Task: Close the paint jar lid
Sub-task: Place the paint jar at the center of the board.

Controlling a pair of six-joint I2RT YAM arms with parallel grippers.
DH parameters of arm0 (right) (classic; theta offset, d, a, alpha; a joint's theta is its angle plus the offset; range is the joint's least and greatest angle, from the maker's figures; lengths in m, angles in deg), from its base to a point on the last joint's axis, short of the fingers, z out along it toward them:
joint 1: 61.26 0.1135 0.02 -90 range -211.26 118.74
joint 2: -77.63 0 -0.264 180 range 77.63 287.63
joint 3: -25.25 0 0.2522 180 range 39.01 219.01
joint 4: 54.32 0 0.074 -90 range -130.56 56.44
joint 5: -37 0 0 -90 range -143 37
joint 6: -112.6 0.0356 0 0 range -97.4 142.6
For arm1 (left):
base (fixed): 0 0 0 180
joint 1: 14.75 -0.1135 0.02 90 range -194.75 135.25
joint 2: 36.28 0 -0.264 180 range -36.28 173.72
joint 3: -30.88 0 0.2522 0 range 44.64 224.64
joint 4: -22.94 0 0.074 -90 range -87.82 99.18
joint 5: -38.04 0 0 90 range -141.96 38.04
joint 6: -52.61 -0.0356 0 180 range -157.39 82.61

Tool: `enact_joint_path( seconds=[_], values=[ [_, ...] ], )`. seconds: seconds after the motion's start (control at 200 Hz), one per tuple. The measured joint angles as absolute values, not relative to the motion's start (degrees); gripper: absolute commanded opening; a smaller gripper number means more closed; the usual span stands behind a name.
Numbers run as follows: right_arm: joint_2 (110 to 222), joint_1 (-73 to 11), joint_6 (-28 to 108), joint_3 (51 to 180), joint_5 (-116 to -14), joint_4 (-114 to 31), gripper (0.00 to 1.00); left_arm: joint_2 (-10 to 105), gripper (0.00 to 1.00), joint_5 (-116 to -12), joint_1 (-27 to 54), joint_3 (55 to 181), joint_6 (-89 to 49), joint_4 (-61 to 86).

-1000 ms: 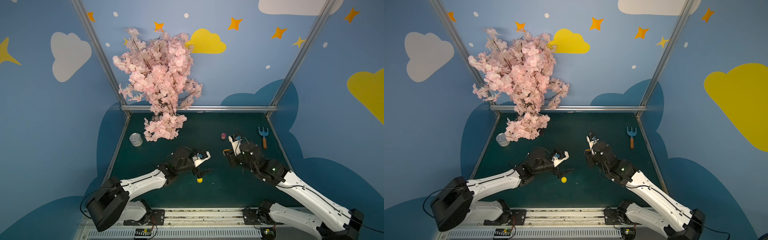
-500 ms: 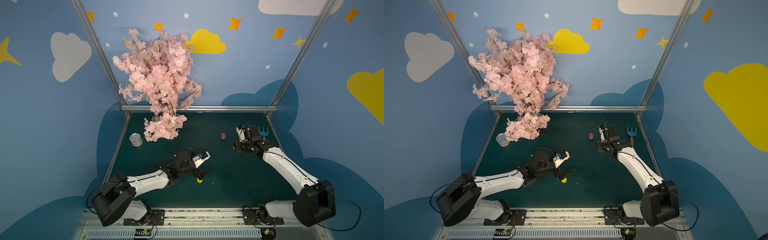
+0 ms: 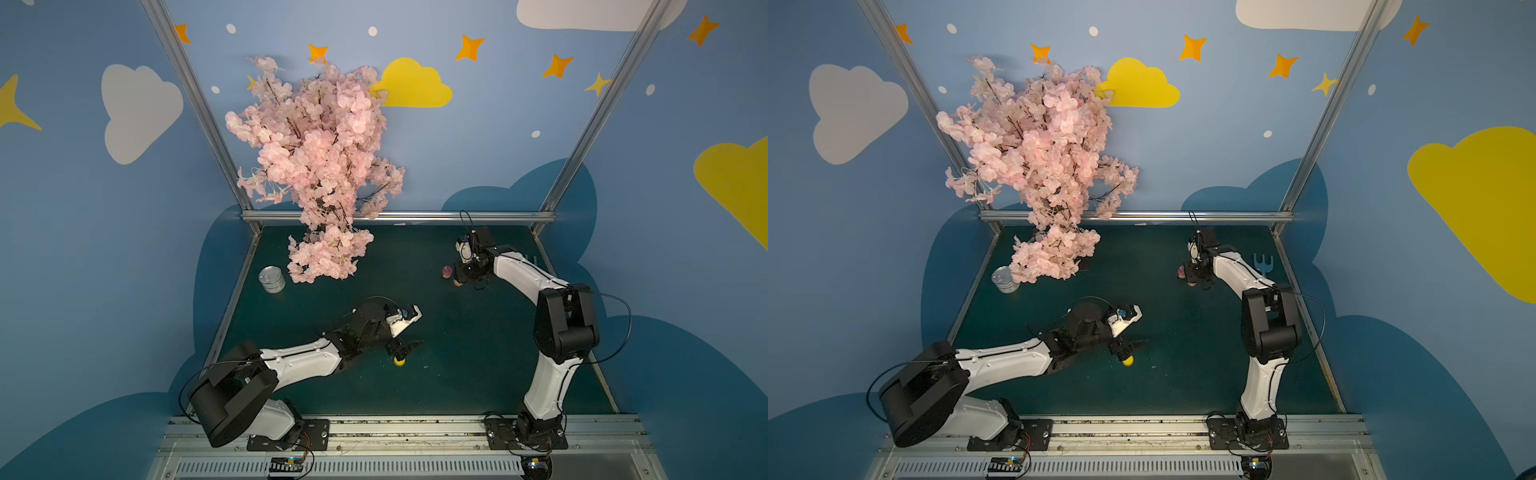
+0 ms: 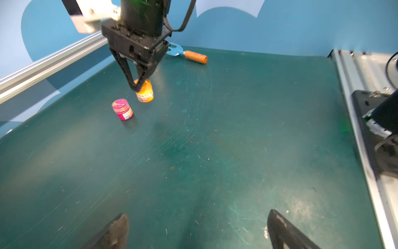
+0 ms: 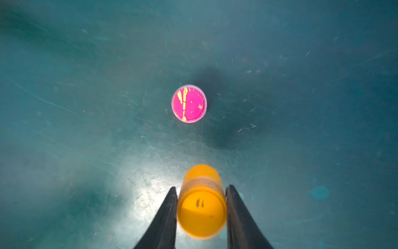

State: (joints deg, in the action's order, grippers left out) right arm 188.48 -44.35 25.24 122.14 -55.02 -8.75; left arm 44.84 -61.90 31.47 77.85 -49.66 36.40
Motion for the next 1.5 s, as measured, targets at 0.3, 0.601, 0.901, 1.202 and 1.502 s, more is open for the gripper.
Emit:
enact_joint_path(
  seconds=[0.3,0.601,0.901,1.202,1.502],
  values=[
    [192.87,-39.13,25.63,123.32,-52.85,-7.92,0.0,44.73,1.0,-59.45,31.45,77.8,-50.28,35.99],
    [193.66,-38.58,26.57,123.87,-50.76,-7.94,0.0,42.83,1.0,-58.99,31.45,77.48,-50.97,36.71],
    [194.97,-38.69,26.66,125.88,-49.16,-7.61,0.0,42.83,1.0,-58.99,31.45,77.45,-51.13,36.67],
    [195.26,-38.95,26.66,126.21,-49.07,-7.35,0.0,42.81,1.0,-59.03,31.45,77.26,-51.24,36.69],
    [195.26,-39.46,26.75,126.21,-49.64,-7.3,0.0,42.81,1.0,-59.01,31.45,77.13,-51.35,36.69]
  ],
)
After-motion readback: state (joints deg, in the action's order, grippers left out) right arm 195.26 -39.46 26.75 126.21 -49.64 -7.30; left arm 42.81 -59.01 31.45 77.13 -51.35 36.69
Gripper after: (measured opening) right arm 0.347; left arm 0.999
